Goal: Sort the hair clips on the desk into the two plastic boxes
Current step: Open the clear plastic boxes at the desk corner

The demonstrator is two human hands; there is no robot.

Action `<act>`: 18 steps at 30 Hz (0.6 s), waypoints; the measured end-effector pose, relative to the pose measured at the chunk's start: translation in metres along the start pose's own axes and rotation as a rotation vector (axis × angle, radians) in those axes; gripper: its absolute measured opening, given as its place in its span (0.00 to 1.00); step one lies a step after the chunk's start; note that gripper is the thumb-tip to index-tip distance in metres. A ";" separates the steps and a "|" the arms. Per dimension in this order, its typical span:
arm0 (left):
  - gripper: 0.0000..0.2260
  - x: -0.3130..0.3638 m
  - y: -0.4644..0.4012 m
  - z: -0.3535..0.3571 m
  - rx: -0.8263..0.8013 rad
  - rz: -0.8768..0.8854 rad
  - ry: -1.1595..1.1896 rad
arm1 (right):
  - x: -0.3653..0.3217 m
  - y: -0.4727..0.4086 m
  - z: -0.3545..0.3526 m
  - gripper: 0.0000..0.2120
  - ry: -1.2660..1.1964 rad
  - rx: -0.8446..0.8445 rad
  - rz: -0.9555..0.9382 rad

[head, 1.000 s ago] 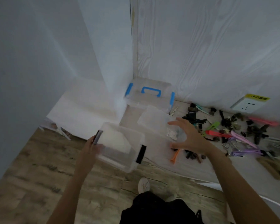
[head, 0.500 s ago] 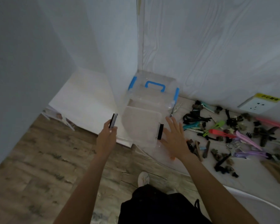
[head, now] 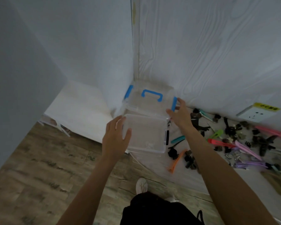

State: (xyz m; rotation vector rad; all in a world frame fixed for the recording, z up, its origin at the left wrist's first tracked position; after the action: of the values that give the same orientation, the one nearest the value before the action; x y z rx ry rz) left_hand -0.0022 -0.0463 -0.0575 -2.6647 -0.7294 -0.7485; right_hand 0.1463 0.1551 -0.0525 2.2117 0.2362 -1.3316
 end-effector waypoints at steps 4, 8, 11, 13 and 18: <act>0.23 0.013 -0.038 0.005 -0.032 0.039 0.136 | 0.018 -0.003 -0.016 0.31 -0.085 -0.021 0.095; 0.25 0.014 -0.084 0.026 -0.172 -0.258 0.261 | 0.034 0.004 -0.036 0.21 -0.064 0.033 0.099; 0.20 0.018 -0.103 0.040 -0.311 -0.317 0.131 | 0.036 0.001 -0.044 0.15 0.070 0.084 0.045; 0.16 0.018 -0.108 0.042 -0.294 -0.309 0.098 | 0.040 -0.001 -0.047 0.14 0.034 0.063 0.103; 0.13 0.012 -0.110 0.045 -0.276 -0.330 0.128 | 0.034 0.007 -0.050 0.19 0.461 0.168 -0.162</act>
State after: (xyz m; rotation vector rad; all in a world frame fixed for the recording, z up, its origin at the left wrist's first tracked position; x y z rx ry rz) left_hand -0.0341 0.0676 -0.0748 -2.7308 -1.1191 -1.1696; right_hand 0.2047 0.1717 -0.0612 2.6728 0.4969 -0.9265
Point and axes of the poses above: each hand's wrist, its own y-axis away from the middle knuckle, its own z-axis out of the palm, x = y × z, the point moved 3 cm from there along -y, towards the middle knuckle, and after that the axes turned 6 degrees about -x, right-handed, at the moved point
